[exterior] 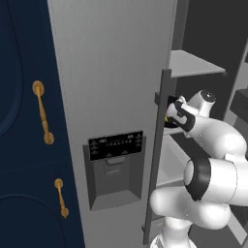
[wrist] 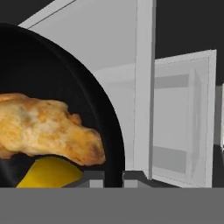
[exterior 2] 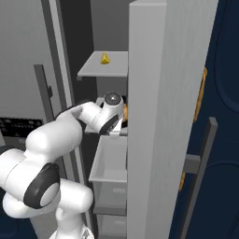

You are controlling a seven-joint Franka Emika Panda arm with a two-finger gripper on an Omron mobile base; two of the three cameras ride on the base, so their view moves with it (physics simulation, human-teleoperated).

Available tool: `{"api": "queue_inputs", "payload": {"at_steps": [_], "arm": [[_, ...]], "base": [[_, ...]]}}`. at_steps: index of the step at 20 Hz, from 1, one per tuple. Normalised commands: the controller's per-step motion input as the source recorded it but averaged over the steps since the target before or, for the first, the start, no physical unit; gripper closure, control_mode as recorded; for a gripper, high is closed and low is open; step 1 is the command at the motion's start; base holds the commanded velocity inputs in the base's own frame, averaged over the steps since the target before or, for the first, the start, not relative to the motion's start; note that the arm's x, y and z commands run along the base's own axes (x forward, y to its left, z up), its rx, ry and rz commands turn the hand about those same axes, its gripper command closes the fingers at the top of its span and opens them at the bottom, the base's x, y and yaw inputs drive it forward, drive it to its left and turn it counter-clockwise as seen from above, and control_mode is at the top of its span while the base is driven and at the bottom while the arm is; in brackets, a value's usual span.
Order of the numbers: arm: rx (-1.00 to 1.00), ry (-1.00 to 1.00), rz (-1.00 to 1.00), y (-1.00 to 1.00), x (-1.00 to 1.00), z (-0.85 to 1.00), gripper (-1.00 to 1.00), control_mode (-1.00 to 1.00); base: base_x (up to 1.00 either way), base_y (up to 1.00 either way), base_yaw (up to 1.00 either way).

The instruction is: Pick the chicken drumstick and lemon from their plates and place them in the bowl. Then put the bowl in the fridge.

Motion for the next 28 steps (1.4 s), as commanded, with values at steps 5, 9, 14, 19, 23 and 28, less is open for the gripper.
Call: {"api": "queue_inputs", "payload": {"at_steps": [5, 9, 14, 19, 23, 28], "arm": [[-0.01, -0.09, 0.0, 0.04, 0.0, 0.0, -1.0, -1.0], [-0.02, -0.23, 0.0, 0.13, -0.31, 0.03, -1.0, -1.0], [-0.05, -0.37, 0.0, 0.2, -0.4, 0.2, -1.0, -1.0], [-0.03, -0.31, 0.0, 0.17, -0.59, 0.48, -1.0, -1.0], [0.0, -0.09, 0.0, 0.03, -1.0, 0.85, -1.0, -1.0], [0.0, 0.0, 0.0, 0.0, -1.0, 1.0, -1.0, -1.0]], "base": [[0.0, 0.0, 0.0], [0.0, 0.0, 0.0], [0.0, 0.0, 0.0], [0.0, 0.0, 0.0], [0.0, 0.0, 0.0], [0.0, 0.0, 0.0]]}}
